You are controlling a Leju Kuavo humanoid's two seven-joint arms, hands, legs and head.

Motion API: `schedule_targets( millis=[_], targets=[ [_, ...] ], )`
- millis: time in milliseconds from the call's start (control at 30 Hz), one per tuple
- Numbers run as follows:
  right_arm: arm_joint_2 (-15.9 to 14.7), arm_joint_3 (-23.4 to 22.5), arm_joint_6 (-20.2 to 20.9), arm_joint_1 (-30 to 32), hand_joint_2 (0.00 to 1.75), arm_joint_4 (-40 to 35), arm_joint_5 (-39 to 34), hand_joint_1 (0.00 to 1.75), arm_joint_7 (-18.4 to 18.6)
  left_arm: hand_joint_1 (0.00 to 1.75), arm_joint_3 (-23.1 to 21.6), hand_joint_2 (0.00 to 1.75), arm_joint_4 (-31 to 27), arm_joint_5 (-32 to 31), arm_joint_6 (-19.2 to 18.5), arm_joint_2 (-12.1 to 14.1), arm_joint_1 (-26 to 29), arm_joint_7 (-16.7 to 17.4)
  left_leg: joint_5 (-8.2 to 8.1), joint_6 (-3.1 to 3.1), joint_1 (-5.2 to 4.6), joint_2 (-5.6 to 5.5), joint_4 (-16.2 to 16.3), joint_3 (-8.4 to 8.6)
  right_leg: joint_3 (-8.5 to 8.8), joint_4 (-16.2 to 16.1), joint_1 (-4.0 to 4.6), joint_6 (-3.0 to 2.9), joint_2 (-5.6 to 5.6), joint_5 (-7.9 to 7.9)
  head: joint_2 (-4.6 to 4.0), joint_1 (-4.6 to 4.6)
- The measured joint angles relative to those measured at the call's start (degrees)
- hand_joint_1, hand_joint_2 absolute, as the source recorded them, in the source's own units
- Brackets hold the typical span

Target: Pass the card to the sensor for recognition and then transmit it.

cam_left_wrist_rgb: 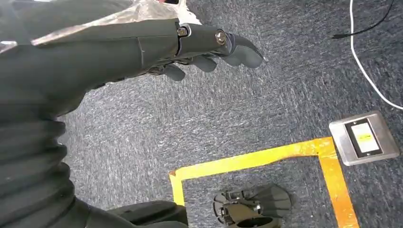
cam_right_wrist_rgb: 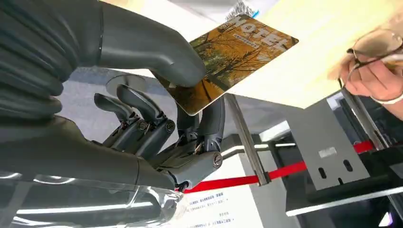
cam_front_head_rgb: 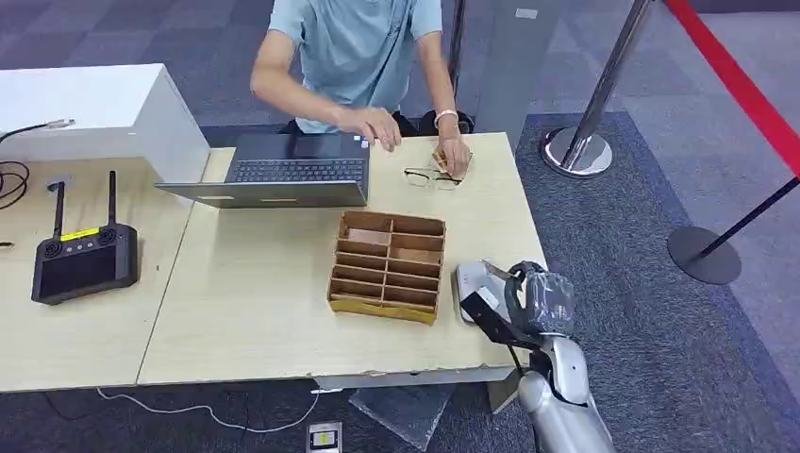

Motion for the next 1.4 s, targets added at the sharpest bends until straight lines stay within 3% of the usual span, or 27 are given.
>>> schedule_targets(
  millis=[767, 1133, 1400],
  targets=[
    [1.4, 0.2, 0.0, 0.0, 1.75, 3.4, 1.2, 1.75, 0.6, 0.00, 0.0, 1.75, 0.0, 0.1, 0.1, 0.0, 0.0, -0.3, 0.00, 0.00, 0.00, 0.00, 0.0, 0.02, 0.02, 0.0, 0.00, 0.00, 0.00, 0.00, 0.00, 0.00],
    [1.4, 2.0, -0.2, 0.0, 1.75, 4.5, 0.6, 1.75, 3.1, 0.00, 0.0, 1.75, 0.0, -0.1, 0.1, 0.0, 0.0, 0.2, 0.00, 0.00, 0.00, 0.01, 0.0, 0.09, 0.08, 0.0, 0.00, 0.00, 0.00, 0.00, 0.00, 0.00],
    [1.4, 2.4, -0.2, 0.0, 1.75, 4.7, 0.0, 1.75, 2.0, 0.00, 0.0, 1.75, 0.0, -0.1, 0.1, 0.0, 0.0, 0.2, 0.00, 0.00, 0.00, 0.01, 0.0, 0.16, 0.16, 0.0, 0.00, 0.00, 0.00, 0.00, 0.00, 0.02]
  ],
)
